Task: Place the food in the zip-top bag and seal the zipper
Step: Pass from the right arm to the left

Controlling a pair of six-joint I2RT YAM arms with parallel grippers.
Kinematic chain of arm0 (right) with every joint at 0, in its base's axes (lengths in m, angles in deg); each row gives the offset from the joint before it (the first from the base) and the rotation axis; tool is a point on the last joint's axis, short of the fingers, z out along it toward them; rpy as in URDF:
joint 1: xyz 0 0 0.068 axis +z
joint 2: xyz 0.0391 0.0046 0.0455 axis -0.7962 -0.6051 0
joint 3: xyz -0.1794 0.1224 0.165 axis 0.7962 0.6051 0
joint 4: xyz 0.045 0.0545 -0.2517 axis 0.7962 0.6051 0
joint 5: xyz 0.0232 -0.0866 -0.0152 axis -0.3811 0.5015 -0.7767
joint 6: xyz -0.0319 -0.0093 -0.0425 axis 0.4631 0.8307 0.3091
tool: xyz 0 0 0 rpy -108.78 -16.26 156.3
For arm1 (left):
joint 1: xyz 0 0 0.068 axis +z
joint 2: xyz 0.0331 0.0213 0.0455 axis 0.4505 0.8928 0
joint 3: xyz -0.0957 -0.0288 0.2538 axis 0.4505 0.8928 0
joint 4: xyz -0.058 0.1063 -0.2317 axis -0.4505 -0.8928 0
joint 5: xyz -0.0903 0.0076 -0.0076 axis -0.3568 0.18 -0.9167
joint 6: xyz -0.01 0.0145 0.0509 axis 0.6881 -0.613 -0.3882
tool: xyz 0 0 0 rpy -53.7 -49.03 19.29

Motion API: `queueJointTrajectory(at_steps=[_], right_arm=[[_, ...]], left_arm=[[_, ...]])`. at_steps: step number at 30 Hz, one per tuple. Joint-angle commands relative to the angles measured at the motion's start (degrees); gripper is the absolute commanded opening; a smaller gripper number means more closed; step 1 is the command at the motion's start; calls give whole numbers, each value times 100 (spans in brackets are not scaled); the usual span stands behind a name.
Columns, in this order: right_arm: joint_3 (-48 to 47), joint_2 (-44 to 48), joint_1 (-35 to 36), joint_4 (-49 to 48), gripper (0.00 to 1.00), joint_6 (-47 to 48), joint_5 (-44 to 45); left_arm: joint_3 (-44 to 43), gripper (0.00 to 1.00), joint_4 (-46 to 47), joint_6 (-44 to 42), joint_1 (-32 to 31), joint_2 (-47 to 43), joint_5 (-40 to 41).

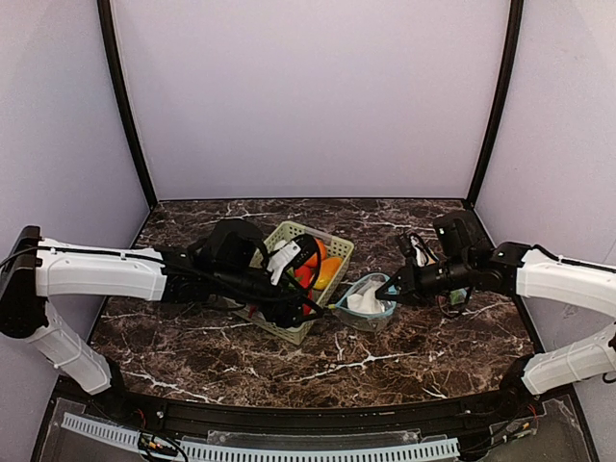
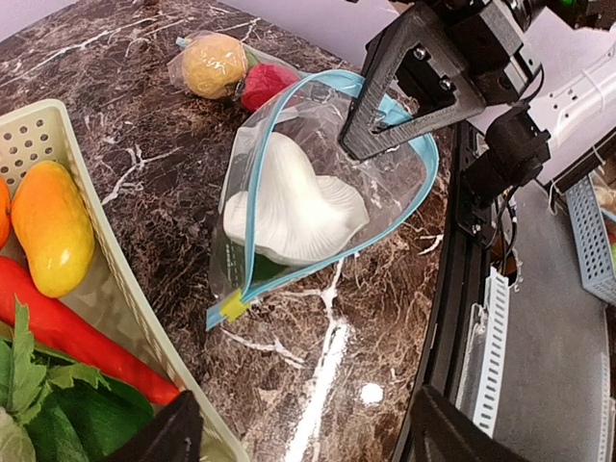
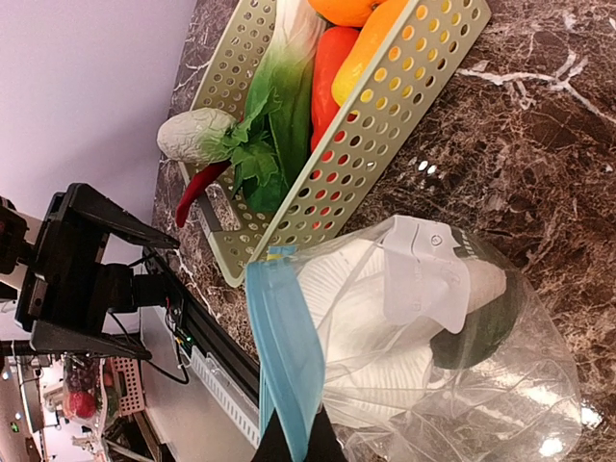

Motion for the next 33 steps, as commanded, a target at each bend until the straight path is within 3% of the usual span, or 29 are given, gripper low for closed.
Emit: queueJointTrajectory(at_steps=[1,6,19,33], right_arm=[[-199,102,-51,95,0,201,-170],[-202,89,-54,120,0,216,-187],[-253,82,-75,160,0,255,-205],[-217,124,-97,174,0,247,-226]], left_arm=[[-253,69,-12,-704,25,285,-165],[-714,59,-280,-1129,22,763,-263],[-1484,49,-941,-1929,-191,1661,149],[-1487,38,-886,-2046,-280,1852,564]])
